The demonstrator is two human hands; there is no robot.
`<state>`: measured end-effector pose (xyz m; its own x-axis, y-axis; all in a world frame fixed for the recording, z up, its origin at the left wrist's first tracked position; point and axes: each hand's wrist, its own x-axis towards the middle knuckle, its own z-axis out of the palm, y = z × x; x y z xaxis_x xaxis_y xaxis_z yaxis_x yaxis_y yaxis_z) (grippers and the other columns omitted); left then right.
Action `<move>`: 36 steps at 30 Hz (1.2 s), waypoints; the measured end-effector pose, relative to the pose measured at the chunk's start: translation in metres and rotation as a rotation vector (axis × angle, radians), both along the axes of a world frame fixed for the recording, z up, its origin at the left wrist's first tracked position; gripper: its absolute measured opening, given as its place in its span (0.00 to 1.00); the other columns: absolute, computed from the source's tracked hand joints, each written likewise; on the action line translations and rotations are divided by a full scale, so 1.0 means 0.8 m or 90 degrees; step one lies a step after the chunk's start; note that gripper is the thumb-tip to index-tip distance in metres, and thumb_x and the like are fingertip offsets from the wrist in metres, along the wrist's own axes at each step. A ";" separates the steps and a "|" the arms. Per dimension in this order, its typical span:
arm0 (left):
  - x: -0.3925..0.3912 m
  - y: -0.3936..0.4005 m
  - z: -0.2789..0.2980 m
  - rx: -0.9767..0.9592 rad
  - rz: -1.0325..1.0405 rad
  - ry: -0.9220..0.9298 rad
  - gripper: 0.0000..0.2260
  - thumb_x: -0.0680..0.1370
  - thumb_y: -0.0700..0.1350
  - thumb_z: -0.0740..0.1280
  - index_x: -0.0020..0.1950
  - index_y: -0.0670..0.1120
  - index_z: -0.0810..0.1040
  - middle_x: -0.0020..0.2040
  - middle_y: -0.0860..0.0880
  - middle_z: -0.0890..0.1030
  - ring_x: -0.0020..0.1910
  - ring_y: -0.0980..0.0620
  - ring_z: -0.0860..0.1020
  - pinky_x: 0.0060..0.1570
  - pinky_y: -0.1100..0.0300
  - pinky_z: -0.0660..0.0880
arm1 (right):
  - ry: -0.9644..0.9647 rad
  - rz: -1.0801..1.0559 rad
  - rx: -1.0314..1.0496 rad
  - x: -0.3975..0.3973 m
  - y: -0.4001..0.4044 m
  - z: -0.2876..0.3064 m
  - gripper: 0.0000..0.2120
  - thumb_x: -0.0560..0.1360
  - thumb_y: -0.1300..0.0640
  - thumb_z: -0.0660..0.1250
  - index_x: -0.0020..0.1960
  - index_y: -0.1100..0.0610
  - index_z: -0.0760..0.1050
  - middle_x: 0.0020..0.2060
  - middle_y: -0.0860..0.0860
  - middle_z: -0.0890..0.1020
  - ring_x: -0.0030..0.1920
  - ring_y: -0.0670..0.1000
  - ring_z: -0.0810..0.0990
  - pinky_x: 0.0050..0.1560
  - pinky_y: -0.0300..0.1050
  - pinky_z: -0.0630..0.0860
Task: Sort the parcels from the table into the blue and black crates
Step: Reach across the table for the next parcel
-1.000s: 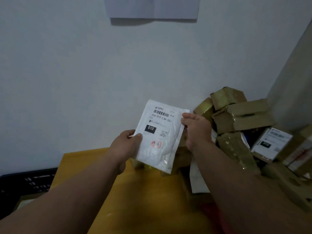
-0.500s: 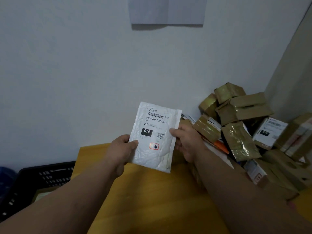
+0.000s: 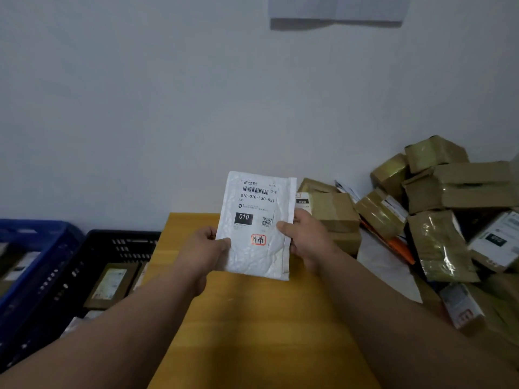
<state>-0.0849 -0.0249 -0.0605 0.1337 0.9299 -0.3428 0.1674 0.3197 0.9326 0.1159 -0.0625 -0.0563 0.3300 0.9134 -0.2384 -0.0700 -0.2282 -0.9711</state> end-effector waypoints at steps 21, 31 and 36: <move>-0.418 0.004 -0.038 0.019 0.237 0.111 0.11 0.76 0.35 0.63 0.51 0.49 0.68 0.49 0.46 0.76 0.46 0.49 0.75 0.41 0.55 0.74 | -0.022 0.217 -0.055 -0.424 0.061 -0.051 0.17 0.75 0.64 0.70 0.54 0.45 0.70 0.52 0.46 0.82 0.52 0.53 0.83 0.54 0.57 0.81; -0.615 0.011 -0.050 -0.058 0.269 0.126 0.08 0.77 0.36 0.63 0.52 0.48 0.74 0.51 0.46 0.77 0.49 0.47 0.76 0.49 0.51 0.76 | -0.016 0.261 -0.115 -0.622 0.099 -0.071 0.18 0.76 0.67 0.66 0.61 0.52 0.69 0.56 0.52 0.81 0.52 0.55 0.82 0.52 0.56 0.81; -0.683 0.031 -0.060 -0.087 0.323 0.059 0.07 0.77 0.35 0.64 0.50 0.46 0.75 0.51 0.44 0.79 0.48 0.45 0.78 0.50 0.50 0.77 | -0.039 0.285 -0.119 -0.681 0.156 -0.079 0.18 0.76 0.70 0.62 0.57 0.50 0.68 0.56 0.53 0.79 0.53 0.56 0.81 0.52 0.57 0.80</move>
